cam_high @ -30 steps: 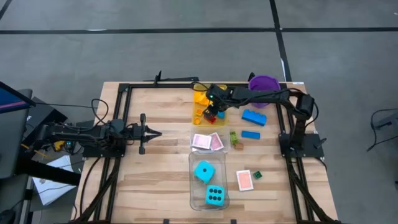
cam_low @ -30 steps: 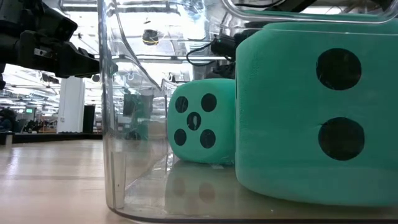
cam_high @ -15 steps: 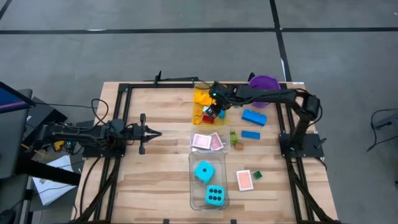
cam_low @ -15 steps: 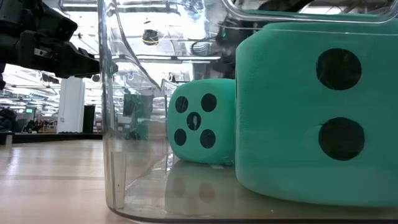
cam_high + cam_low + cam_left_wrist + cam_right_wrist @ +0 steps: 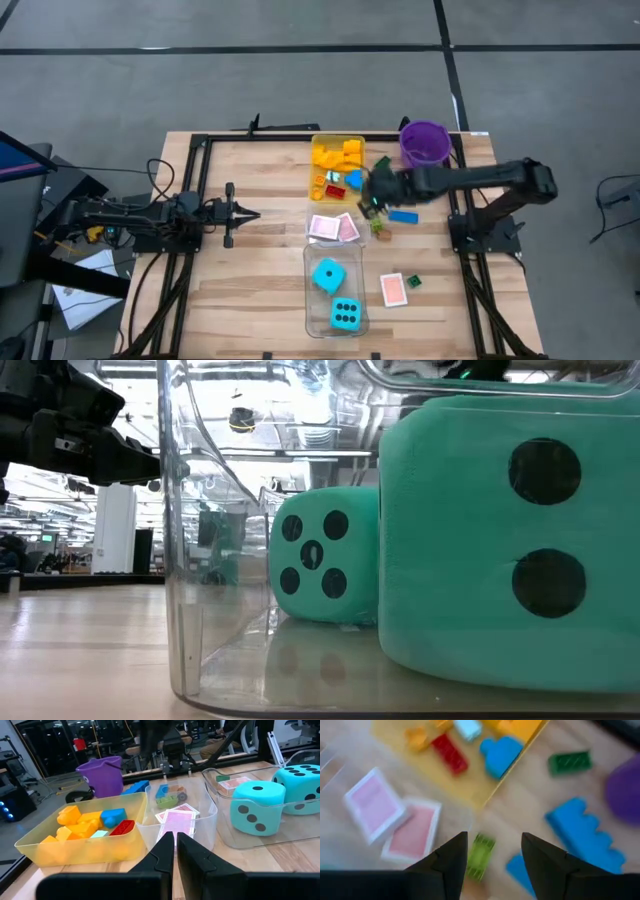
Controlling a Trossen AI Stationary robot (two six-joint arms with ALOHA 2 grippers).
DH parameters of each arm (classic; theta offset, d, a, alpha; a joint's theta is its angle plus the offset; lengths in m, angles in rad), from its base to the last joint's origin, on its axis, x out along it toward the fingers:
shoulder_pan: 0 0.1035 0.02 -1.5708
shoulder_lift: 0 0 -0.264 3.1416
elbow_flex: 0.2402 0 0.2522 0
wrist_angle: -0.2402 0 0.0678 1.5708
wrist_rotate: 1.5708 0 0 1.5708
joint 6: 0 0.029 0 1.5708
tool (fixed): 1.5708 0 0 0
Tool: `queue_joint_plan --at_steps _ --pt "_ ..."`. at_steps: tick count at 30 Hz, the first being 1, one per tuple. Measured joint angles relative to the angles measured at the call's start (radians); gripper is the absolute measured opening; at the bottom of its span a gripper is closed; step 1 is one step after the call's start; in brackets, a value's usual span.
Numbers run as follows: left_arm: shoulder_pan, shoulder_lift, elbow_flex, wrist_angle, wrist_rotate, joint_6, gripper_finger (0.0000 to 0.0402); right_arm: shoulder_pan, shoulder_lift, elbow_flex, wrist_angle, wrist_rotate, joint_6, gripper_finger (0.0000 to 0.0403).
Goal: Pick & Place Toys
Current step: Put the brown game piece into the yellow bin
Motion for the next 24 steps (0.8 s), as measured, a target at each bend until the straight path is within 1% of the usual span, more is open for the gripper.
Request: queue_joint_plan --at_steps 3,6,10,14,19,21,24 --pt "0.0 0.0 0.0 0.0 0.0 0.0 0.0017 0.103 -0.038 -0.047 -0.003 0.011 0.106 0.019" --pt "0.0 0.0 0.0 0.0 0.0 0.0 0.0017 0.192 -0.066 -0.103 -0.001 0.016 0.199 0.0213" --pt "0.0 0.0 0.0 0.0 0.0 0.0 0.0017 0.299 -0.085 -0.176 -0.001 0.007 0.248 0.0244" --pt "0.0 0.0 0.0 0.001 0.0 0.0 0.0017 0.391 -0.084 -0.241 0.002 0.01 0.214 0.0255" --pt "0.0 0.0 0.0 0.001 0.0 0.0 0.0017 0.475 -0.074 -0.321 0.075 0.04 0.057 0.0255" --pt "0.0 0.0 0.0 0.001 0.0 0.0 0.0017 0.49 -0.075 -0.346 0.115 0.041 0.004 0.0255" --pt "0.0 0.0 0.0 0.001 0.0 0.0 0.0017 0.489 -0.078 -0.369 0.113 0.044 -0.008 0.0256"
